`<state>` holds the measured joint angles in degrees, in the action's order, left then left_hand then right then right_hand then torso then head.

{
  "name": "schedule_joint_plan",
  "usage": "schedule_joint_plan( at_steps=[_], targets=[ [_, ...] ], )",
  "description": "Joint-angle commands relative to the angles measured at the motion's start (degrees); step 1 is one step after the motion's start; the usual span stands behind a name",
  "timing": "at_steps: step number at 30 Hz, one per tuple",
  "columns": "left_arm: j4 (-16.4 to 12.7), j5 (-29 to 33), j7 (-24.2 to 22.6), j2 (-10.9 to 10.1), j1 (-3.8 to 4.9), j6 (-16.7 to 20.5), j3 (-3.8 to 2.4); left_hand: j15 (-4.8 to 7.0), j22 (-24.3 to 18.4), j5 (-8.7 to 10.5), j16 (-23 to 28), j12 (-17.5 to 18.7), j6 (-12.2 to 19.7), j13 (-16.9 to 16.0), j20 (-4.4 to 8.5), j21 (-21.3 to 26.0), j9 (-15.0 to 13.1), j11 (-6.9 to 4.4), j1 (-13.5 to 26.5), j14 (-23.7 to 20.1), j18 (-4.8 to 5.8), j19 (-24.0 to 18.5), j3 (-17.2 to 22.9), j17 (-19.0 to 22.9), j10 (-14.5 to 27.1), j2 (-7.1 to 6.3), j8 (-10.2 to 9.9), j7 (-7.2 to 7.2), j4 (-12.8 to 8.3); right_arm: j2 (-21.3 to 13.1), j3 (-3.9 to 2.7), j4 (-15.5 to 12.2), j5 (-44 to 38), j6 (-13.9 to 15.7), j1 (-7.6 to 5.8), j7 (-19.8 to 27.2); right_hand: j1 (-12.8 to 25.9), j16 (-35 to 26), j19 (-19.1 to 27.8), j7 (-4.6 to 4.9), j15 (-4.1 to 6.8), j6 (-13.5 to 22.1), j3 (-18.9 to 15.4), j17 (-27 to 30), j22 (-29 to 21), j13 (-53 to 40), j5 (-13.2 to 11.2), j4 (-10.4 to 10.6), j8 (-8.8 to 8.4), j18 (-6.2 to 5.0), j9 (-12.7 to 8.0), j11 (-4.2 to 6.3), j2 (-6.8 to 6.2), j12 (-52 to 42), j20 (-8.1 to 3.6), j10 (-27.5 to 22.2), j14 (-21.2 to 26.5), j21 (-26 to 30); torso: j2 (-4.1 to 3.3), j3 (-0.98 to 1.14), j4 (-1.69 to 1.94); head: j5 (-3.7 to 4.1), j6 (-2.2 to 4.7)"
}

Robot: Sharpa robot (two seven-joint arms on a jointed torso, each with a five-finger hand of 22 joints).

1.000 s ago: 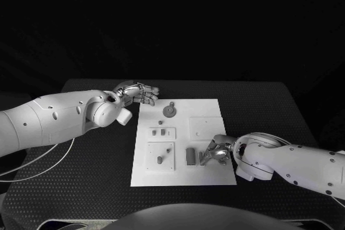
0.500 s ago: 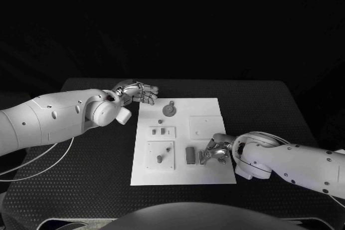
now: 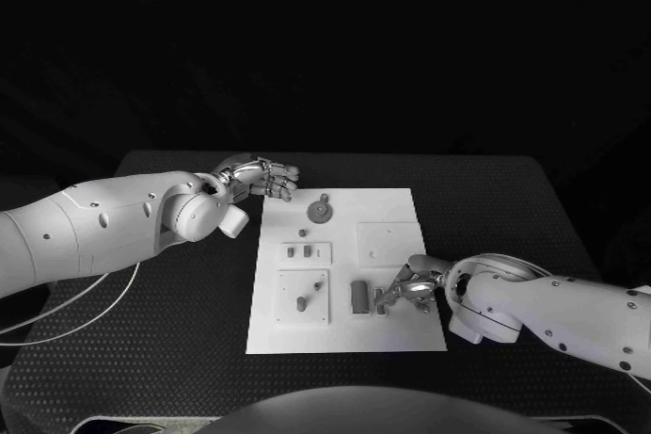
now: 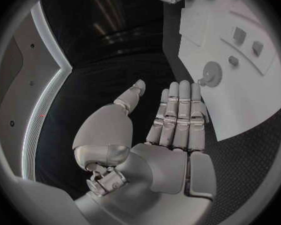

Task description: Assemble the parts on the task board

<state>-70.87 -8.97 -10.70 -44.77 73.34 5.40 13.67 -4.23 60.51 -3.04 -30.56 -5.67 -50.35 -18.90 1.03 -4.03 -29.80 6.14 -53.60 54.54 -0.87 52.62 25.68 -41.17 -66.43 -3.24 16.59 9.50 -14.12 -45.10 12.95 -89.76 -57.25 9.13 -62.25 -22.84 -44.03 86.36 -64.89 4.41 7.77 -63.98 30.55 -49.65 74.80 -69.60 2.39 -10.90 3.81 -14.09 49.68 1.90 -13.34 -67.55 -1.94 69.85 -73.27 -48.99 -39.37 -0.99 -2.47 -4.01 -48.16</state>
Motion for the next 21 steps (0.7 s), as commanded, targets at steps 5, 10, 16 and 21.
schedule_joint_plan(
  at_steps=[5, 10, 16, 21],
  targets=[
    [0.6, 1.3, -1.5, 0.6, 0.05, 1.0, -0.05, -0.42, -0.1, -0.14, 0.3, 0.4, 1.1, 0.1, 0.03, 0.1, 0.3, 0.54, 0.1, -0.1, 0.27, -0.3, 0.1, -0.1, 0.2, -0.19, -0.6, 0.11, 0.1, -0.9, -0.24, 3.4, 7.6, 2.4, -2.48, 8.9, 4.0, -1.2, 1.5, 1.69, -1.38, 6.0, 0.8, 2.3, -0.1, 2.2, 0.2, 3.7, -0.31, -0.67, -1.1, -1.57, -3.47, 3.4, -0.03, -4.4, 2.7, 1.0, 0.12, -0.11, 0.0, 1.05, 2.41],
    [2.2, 1.6, -2.0, 1.4, 0.06, 0.8, -0.08, -0.44, -0.1, -0.11, 0.5, 0.7, 1.7, 0.3, 0.01, 0.1, 0.4, 0.62, 0.2, -0.3, 0.28, -0.4, 0.1, -0.1, 0.6, -0.2, -0.9, -0.02, 0.2, 0.1, -1.22, 11.4, 18.0, 3.4, -3.55, 22.3, 3.5, -1.5, 2.6, 2.25, -1.97, 7.6, 1.0, 2.3, 0.0, 2.3, 0.2, 3.1, -0.06, -0.53, -1.4, -2.15, -2.5, 3.8, 0.19, -5.5, 3.7, 1.4, 0.61, -0.33, -0.05, 1.62, 4.22],
    [4.8, 2.1, -2.3, 2.3, 0.14, 0.3, -0.17, -0.78, -0.5, -0.13, 1.8, 1.4, 2.1, 0.6, -0.29, 0.3, 0.5, 0.8, 0.1, -0.9, 0.42, -1.3, 0.2, 0.5, 1.6, 0.1, -0.9, -0.18, 0.1, 3.5, -3.23, 23.2, 26.6, -2.8, -3.94, 32.7, 0.8, -3.6, 4.7, 2.35, -2.08, 7.7, 1.8, 3.2, -0.2, 3.4, 0.3, 0.8, 0.25, 0.05, -1.3, -2.26, 2.3, 5.8, 0.87, -7.1, 5.9, 2.6, 1.59, -0.55, 0.07, 1.94, 6.08],
    [8.6, 2.2, -2.8, 3.9, 0.16, -0.4, -0.32, -2.02, -1.7, -0.12, 6.0, 2.0, 3.0, 2.4, -1.43, 0.5, 0.7, 1.37, 0.1, -3.9, 0.6, -4.0, 0.7, 2.3, 5.3, 0.46, -1.2, -0.19, -0.1, 8.3, -6.12, 34.3, 32.6, -3.6, -3.92, 37.6, -0.8, -15.9, 13.4, 2.92, -2.9, 8.2, 1.2, 9.1, -3.8, 12.9, 0.2, -4.6, 0.19, 2.54, -1.2, -2.98, 6.66, 19.1, 3.71, -11.4, 13.7, 10.3, 3.06, -0.81, 0.06, 2.37, 7.95]
  ],
)
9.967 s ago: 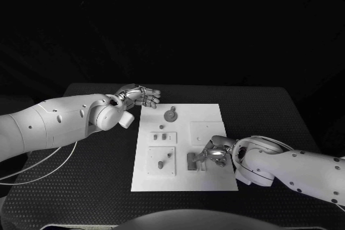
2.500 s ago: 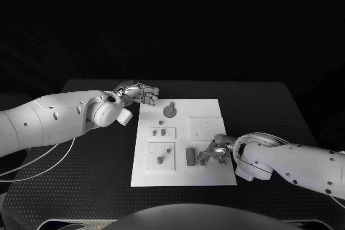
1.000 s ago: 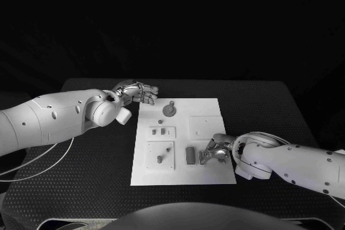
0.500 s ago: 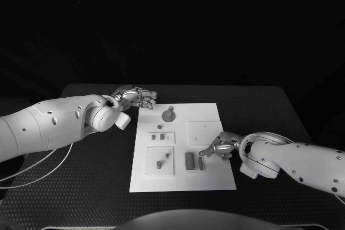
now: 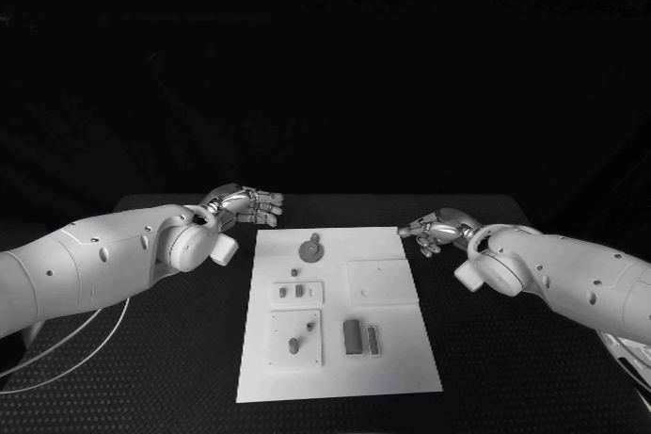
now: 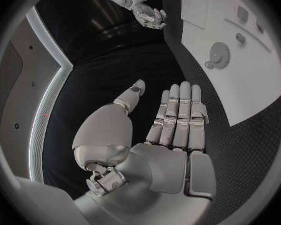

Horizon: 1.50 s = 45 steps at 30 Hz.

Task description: Assemble the parts on the task board

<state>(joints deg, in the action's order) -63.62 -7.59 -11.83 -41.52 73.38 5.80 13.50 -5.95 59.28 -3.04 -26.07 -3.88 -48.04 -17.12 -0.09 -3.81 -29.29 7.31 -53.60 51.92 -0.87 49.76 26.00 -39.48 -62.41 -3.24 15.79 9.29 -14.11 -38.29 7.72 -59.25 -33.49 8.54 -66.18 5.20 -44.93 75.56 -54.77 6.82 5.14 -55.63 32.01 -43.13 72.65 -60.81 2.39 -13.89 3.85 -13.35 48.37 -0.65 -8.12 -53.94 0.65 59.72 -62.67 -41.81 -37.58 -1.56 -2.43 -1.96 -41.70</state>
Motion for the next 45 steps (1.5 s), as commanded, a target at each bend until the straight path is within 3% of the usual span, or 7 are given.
schedule_joint_plan(
  at_steps=[1, 8, 19, 20, 21, 22, 45],
  targets=[
    [2.0, 1.0, -1.8, 0.9, 0.11, -0.6, -0.18, -0.46, -0.6, -0.13, 2.1, 0.2, 1.0, 0.9, -0.46, 0.2, 0.3, 0.21, 0.2, -1.8, 0.57, -1.4, 0.4, 0.9, 1.7, 0.51, -0.5, 0.04, -0.1, 2.2, -1.31, 5.2, 9.6, -3.2, 0.02, 10.1, -0.2, -7.6, 5.0, 0.6, -0.74, 0.0, 0.0, 3.8, -2.3, 6.0, 0.4, -2.2, 0.11, 2.17, 0.1, -0.83, 1.84, 8.2, 1.52, -2.3, 4.8, 4.7, 1.46, -0.27, -0.01, 0.3, 1.77],
    [6.5, 2.7, -2.8, 3.6, 0.09, -0.1, -0.34, -1.86, -3.1, -0.11, 8.0, 0.2, 3.4, 4.2, -2.0, 0.3, 1.1, 0.1, 0.9, -7.5, 0.79, -5.4, 0.5, 3.7, 6.9, 0.56, -1.3, -0.47, -0.1, 6.1, -4.1, 11.5, 14.1, -3.8, 0.5, 13.6, -2.2, -33.2, 25.3, 2.72, -13.13, 7.5, 0.9, 16.8, -8.7, 24.4, 0.3, -2.4, -0.28, 8.43, -1.6, -7.26, 3.08, 31.9, 6.79, -11.4, 22.6, 19.5, 2.12, 0.07, -0.14, -0.48, 5.07],
    [9.7, 3.4, -4.4, 6.0, -0.31, -0.1, -0.39, -2.72, -8.2, 0.04, 12.9, 0.1, 7.3, 7.9, -4.54, 0.2, 1.5, -0.64, 2.2, -14.1, 0.87, -11.7, 0.0, 6.9, 12.7, 0.52, -2.5, -1.48, 0.1, 7.6, -5.68, 11.8, 14.6, -4.1, 1.89, 15.1, -1.4, -43.0, 28.8, 2.45, -14.13, 11.2, -2.3, 22.5, -12.1, 36.1, 0.2, -2.6, 0.28, 9.55, -2.6, -7.57, 4.02, 42.9, 8.46, -10.4, 26.5, 25.0, 2.27, 0.68, -0.46, -1.29, 8.77],
    [9.5, 2.4, -2.5, 5.8, -0.14, 0.2, -0.35, 5.95, -59.3, 3.04, 26.1, 3.9, 48.0, 17.1, 0.09, 3.8, 29.3, -7.31, 53.6, -51.9, 0.87, -49.8, -26.0, 39.5, 62.4, 3.24, -15.8, -9.29, 14.1, 7.2, -5.67, 11.9, 13.1, -2.4, 1.5, 12.7, 44.9, -75.6, 54.8, -6.82, -5.14, 55.6, -32.0, 43.1, -30.2, 60.8, -2.4, 13.9, -3.85, 13.35, -48.4, 0.65, 8.12, 53.9, -0.65, -59.7, 62.7, 41.8, 2.29, 0.45, -0.26, -1.1, 7.83],
    [9.4, 2.4, -2.5, 5.7, -0.18, 0.3, -0.4, 5.95, -59.3, 3.04, 26.1, 3.9, 48.0, 17.1, 0.09, 3.8, 29.3, -7.31, 53.6, -51.9, 0.87, -49.8, -26.0, 39.5, 62.4, 3.24, -15.8, -9.29, 14.1, 7.1, -5.68, 11.7, 13.2, -2.3, 1.52, 12.8, 44.9, -75.6, 54.8, -6.82, -5.14, 55.6, -32.0, 43.1, -31.3, 60.8, -2.4, 13.9, -3.85, 13.35, -48.4, 0.65, 8.12, 53.9, -0.65, -59.7, 62.7, 41.8, 2.36, 0.47, -0.22, -1.05, 7.82],
    [9.2, 2.4, -2.6, 5.7, -0.26, 0.5, -0.48, 5.95, -59.3, 3.04, 26.1, 3.9, 48.0, 17.1, 0.09, 3.8, 29.3, -7.31, 53.6, -51.9, 0.87, -49.8, -26.0, 39.5, 62.4, 3.24, -15.8, -9.29, 14.1, 7.1, -5.69, 11.5, 13.3, -2.1, 1.54, 12.8, 44.9, -75.6, 54.8, -6.82, -5.14, 55.6, -32.0, 43.1, -72.6, 60.8, -2.4, 13.9, -3.85, 13.35, -48.4, 0.65, 8.12, 53.9, -0.65, -59.7, 62.7, 41.8, 2.48, 0.5, -0.14, -0.96, 7.8],
    [-20.9, 6.8, -15.6, -1.8, -11.22, 32.5, -11.49, 5.95, -59.3, 3.04, 26.1, 3.9, 48.0, 17.1, 0.09, 3.8, 29.3, -7.31, 53.6, -51.9, 0.87, -49.8, -26.0, 39.5, 62.4, 3.24, -15.8, -9.29, 14.1, -3.5, -7.29, -21.7, 29.2, 27.6, 5.07, 22.1, 44.9, -75.6, 54.8, -6.82, -5.14, 55.6, -32.0, 43.1, -72.6, 60.8, -2.4, 13.9, -3.85, 13.35, -48.4, 0.65, 8.12, 53.9, -0.65, -59.7, 62.7, 41.8, 6.4, 1.56, 2.43, 1.96, 7.33]
  ],
)
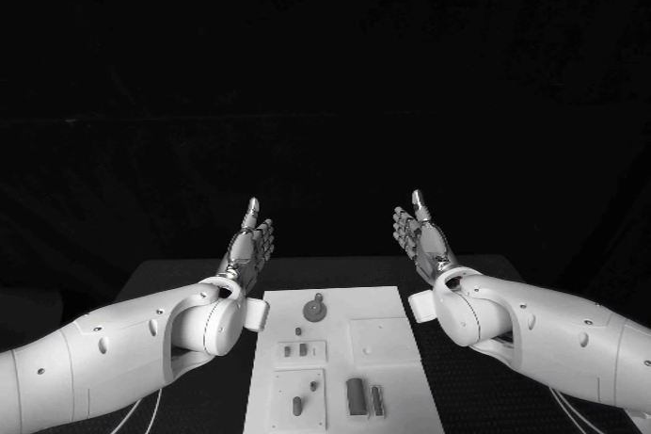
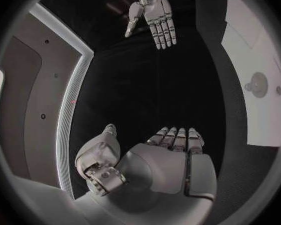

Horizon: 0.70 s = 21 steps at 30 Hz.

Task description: Assemble the parts on the task board

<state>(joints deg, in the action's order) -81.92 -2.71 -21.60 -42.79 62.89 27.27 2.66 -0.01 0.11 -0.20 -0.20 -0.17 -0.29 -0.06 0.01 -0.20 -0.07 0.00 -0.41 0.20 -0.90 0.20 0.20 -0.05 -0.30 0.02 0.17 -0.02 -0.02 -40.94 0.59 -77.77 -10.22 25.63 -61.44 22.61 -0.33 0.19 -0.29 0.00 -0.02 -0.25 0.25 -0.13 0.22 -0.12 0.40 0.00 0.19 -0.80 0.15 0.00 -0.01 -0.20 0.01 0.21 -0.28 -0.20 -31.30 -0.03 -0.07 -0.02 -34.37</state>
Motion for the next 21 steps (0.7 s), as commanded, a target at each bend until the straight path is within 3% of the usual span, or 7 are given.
schedule_joint_plan(
  at_steps=[1, 6, 8, 21],
  targets=[
    [-3.6, 2.1, -6.3, -0.8, -1.1, 12.1, -1.02, 0.01, -0.1, 0.2, 0.2, 0.2, 0.3, 0.1, -0.01, 0.2, 0.1, 0.0, 0.4, -0.2, 0.9, -0.2, -0.2, 0.0, 0.3, -0.02, -0.2, 0.02, 0.0, -1.3, -0.22, -4.6, 6.6, 11.7, 0.47, 5.1, 0.3, -0.2, 0.3, 0.0, 0.02, 0.2, -0.3, 0.1, -0.2, 0.1, -0.4, 0.0, -0.19, 0.8, -0.1, 0.0, 0.01, 0.2, -0.01, -0.2, 0.3, 0.2, 0.12, 0.03, 0.07, 0.02, -0.01],
    [-7.3, 2.6, -7.9, -1.7, -2.47, 16.1, -2.4, 0.01, -0.1, 0.2, 0.2, 0.2, 0.3, 0.1, -0.01, 0.2, 0.1, 0.0, 0.4, -0.2, 0.9, -0.2, -0.2, 0.0, 0.3, -0.02, -0.2, 0.02, 0.0, -3.1, -0.49, -10.1, 9.2, 16.6, 1.05, 6.6, 0.3, -0.2, 0.3, 0.0, 0.02, 0.2, -0.3, 0.1, -0.2, 0.1, -0.4, 0.0, -0.19, 0.8, -0.1, 0.0, 0.01, 0.2, -0.01, -0.2, 0.3, 0.2, 0.12, 0.03, 0.07, 0.02, -0.01],
    [-7.9, 2.7, -8.1, -1.9, -2.68, 16.7, -2.61, 0.01, -0.1, 0.2, 0.2, 0.2, 0.3, 0.1, -0.01, 0.2, 0.1, 0.0, 0.4, -0.2, 0.9, -0.2, -0.2, 0.0, 0.3, -0.02, -0.2, 0.02, 0.0, -3.5, -0.55, -11.3, 9.8, 17.7, 1.18, 6.9, 0.3, -0.2, 0.3, 0.0, 0.02, 0.2, -0.3, 0.1, -0.2, 0.1, -0.4, 0.0, -0.19, 0.8, -0.1, 0.0, 0.01, 0.2, -0.01, -0.2, 0.3, 0.2, 0.12, 0.03, 0.07, 0.02, -0.01],
    [-8.0, 2.7, -8.2, -1.9, -2.73, 16.8, -2.66, 0.01, -0.1, 0.2, 0.2, 0.2, 0.3, 0.1, -0.01, 0.2, 0.1, 0.0, 0.4, -0.2, 0.9, -0.2, -0.2, 0.0, 0.3, -0.02, -0.2, 0.02, 0.0, -3.7, -0.59, -12.2, 10.2, 18.5, 1.27, 7.2, 0.3, -0.2, 0.3, 0.0, 0.02, 0.2, -0.3, 0.1, -0.2, 0.1, -0.4, 0.0, -0.19, 0.8, -0.1, 0.0, 0.01, 0.2, -0.01, -0.2, 0.3, 0.2, 0.12, 0.03, 0.07, 0.02, -0.01]
  ],
)
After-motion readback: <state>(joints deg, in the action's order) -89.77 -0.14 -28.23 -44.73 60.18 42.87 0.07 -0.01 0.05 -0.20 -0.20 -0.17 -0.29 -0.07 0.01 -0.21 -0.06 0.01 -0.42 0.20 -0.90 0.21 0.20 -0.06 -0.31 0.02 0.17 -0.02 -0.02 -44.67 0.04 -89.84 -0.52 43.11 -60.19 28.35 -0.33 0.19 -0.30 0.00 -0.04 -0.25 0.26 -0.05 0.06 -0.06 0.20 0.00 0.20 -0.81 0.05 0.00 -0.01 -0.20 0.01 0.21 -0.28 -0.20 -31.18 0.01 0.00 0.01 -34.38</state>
